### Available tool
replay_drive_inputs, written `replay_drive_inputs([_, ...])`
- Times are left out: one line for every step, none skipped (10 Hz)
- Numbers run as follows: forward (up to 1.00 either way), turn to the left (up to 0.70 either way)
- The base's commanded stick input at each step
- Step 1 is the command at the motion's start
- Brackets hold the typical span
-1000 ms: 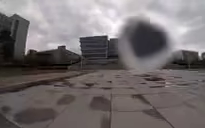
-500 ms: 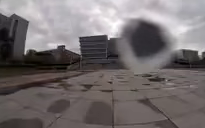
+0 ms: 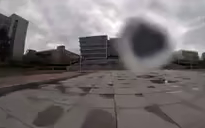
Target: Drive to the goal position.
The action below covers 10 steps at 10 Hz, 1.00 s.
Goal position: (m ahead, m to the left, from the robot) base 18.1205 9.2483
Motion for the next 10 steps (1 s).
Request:
replay_drive_inputs([0.70,0.00])
replay_drive_inputs([0.70,0.00])
replay_drive_inputs([0.70,0.00])
replay_drive_inputs([0.70,0.00])
replay_drive_inputs([0.70,0.00])
replay_drive_inputs([0.70,0.00])
replay_drive_inputs([0.70,0.00])
replay_drive_inputs([0.70,0.00])
replay_drive_inputs([0.70,0.00])
replay_drive_inputs([0.70,0.00])
